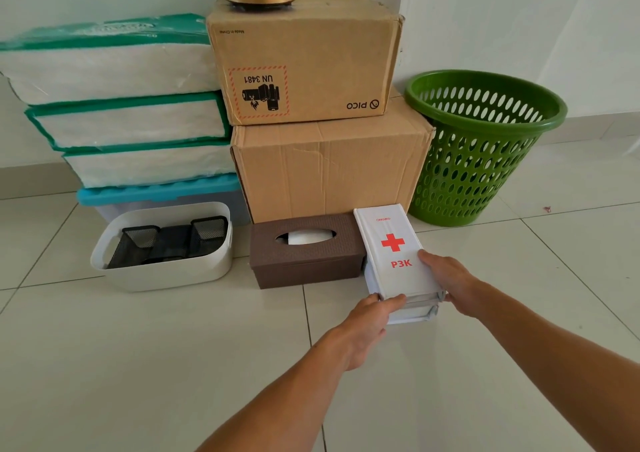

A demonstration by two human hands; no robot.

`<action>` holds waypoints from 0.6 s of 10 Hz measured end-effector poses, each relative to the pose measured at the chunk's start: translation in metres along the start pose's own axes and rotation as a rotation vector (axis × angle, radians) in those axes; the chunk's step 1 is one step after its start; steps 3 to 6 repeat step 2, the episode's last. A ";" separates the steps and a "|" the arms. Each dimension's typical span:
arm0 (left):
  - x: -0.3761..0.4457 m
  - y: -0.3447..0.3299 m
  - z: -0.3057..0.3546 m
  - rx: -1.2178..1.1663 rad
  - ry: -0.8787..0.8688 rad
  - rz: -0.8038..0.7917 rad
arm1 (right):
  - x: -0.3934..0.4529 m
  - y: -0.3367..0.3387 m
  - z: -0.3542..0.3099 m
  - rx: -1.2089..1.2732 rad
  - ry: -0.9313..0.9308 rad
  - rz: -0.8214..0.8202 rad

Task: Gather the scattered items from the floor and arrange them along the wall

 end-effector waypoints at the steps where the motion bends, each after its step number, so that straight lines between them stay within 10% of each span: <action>1: -0.008 0.007 0.004 0.123 0.043 0.023 | -0.004 0.009 -0.014 -0.047 0.143 0.140; 6: -0.020 0.032 0.012 0.214 0.080 0.138 | -0.017 0.027 -0.037 -0.121 0.306 0.311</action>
Point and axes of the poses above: each hand's wrist, its own x-axis towards the middle knuckle, its own y-axis out of the back of the hand, z = x × y, the point moved 8 cm from there along x, towards the middle knuckle, and after that the axes turned 4 degrees about -x, right-handed, at the moved point
